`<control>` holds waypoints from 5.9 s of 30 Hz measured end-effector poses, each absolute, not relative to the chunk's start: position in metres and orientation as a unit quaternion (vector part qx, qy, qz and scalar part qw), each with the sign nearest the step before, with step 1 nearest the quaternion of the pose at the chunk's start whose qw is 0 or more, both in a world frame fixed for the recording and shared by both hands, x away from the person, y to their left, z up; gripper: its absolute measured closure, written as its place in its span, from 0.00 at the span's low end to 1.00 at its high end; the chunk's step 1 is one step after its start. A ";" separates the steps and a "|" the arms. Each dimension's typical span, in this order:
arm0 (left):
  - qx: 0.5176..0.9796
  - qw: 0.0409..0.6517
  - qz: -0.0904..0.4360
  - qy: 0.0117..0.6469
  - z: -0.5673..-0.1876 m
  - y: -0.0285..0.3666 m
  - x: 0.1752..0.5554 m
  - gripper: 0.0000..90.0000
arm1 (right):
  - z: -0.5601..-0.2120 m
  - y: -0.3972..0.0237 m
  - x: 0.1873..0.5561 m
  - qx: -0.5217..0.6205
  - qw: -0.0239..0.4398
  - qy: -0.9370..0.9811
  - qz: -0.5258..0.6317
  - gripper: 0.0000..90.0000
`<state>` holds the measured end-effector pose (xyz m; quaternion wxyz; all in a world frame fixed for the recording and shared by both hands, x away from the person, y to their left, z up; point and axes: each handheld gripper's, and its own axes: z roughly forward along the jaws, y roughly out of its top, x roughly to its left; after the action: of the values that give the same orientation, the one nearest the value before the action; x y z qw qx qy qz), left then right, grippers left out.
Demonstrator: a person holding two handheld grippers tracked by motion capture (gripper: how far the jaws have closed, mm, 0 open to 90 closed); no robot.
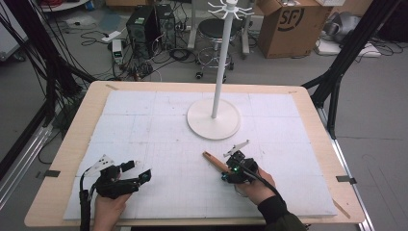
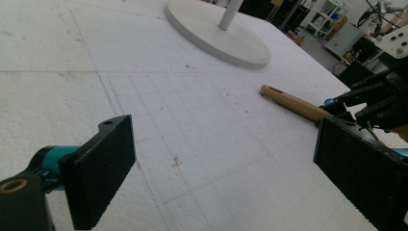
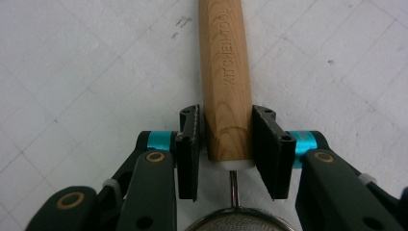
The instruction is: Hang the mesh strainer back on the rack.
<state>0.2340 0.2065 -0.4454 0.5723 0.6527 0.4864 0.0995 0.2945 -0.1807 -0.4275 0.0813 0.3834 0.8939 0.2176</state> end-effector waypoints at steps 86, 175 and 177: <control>0.653 0.575 0.093 0.484 -0.445 0.208 0.231 0.09 | -0.335 -0.233 0.335 0.412 0.033 0.631 0.657 0.77; 0.668 0.569 0.073 0.474 -0.451 0.191 0.239 0.09 | -0.234 -0.245 0.432 0.376 0.048 0.508 0.774 0.77; 0.669 0.567 0.074 0.474 -0.451 0.191 0.239 0.09 | -0.233 -0.242 0.433 0.373 0.045 0.514 0.771 0.77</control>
<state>0.2391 0.1912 -0.4513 0.5674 0.6689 0.4744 0.0742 0.4333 -0.2424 -0.2329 0.0447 0.3733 0.5138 0.7712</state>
